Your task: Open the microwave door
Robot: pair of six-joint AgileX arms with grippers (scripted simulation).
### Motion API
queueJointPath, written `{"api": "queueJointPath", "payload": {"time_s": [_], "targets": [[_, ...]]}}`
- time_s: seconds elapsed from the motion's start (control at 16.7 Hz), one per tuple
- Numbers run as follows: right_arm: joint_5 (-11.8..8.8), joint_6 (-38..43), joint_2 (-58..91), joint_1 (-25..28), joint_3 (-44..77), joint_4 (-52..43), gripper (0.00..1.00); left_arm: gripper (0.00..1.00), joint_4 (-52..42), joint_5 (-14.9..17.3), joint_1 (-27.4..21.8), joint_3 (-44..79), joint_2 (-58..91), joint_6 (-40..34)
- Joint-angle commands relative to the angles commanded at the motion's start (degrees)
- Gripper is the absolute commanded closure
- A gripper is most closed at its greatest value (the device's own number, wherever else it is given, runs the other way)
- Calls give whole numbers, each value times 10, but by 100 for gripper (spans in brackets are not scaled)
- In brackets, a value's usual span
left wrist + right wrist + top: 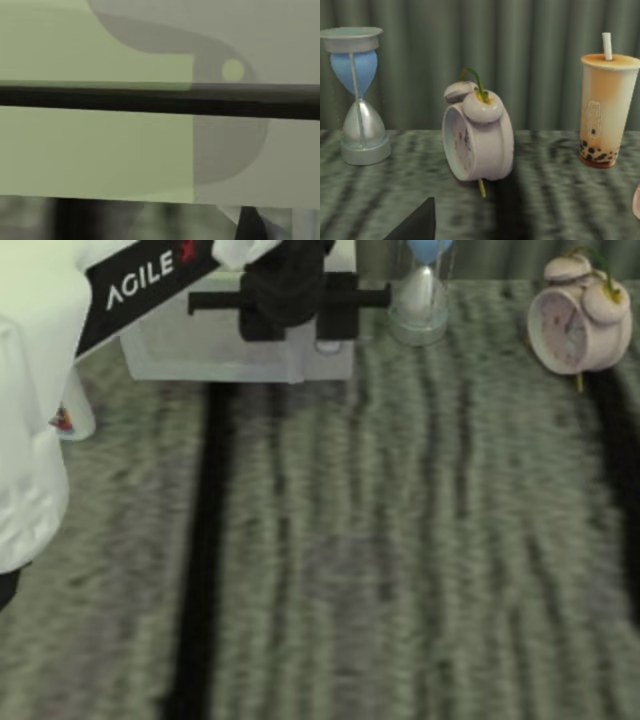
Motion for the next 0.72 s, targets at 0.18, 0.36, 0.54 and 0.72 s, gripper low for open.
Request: {"api": "queueJointPath", "payload": {"time_s": [0.18,0.36,0.54,0.72], "targets": [[0,0,0,0,0,0,0,100,21,-8,0,-53,-35,-6],[0,0,0,0,0,0,0,100,25,-10,0,-61,-42,-6],[0,0,0,0,0,0,0,100,25,-10,0,-61,-42,-6],[0,0,0,0,0,0,0,100,25,-10,0,-61,-42,-6]]}}
